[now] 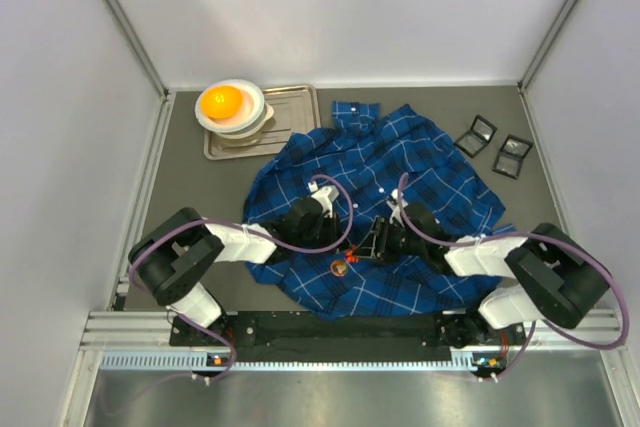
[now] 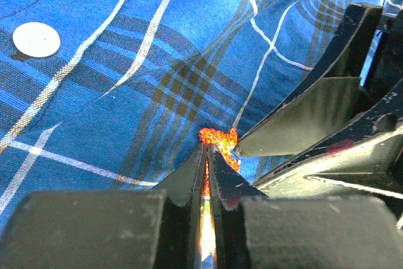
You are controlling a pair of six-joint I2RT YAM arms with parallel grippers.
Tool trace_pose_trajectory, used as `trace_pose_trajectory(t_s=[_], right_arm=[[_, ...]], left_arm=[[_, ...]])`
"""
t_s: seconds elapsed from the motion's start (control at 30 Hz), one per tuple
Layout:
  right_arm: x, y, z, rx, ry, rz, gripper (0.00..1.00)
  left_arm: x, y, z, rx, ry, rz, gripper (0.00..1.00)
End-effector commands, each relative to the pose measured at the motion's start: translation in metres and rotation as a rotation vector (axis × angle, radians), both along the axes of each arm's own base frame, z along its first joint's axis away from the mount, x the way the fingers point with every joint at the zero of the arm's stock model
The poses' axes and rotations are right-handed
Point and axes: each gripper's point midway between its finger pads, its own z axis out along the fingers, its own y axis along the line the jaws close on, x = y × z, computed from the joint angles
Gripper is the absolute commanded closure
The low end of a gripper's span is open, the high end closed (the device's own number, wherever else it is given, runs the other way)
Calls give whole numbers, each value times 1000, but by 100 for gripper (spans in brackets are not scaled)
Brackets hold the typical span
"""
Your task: Remove the brooch from the garment
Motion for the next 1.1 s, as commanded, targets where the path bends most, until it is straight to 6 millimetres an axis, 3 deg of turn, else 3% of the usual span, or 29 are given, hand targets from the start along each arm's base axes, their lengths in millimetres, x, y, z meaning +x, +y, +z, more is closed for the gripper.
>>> trace_pose_trajectory(t_s=[0.0,0.13,0.27,0.47,0.63,0.83,1.07], right_arm=[[8,-12,9,-12,-60,-73,55],[8,-18,10,-21,-75,-101,51],[7,-3,13,35,-62,-38,51],[8,6,10,60,-32,-14,52],[9,13,20,112,-61,4,53],[6,20,35,221,-103,31,53],[6,21,34,237,-99,28,55]], left_arm=[[0,1,2,-2,-25,-10,91],[-1,1,1,0,-23,-12,91],[-2,3,-1,3,-18,-9,91],[-2,3,-2,3,-17,-8,92],[-1,2,3,-2,-26,-7,91],[5,6,23,10,-76,4,73],[12,22,49,52,-173,32,58]])
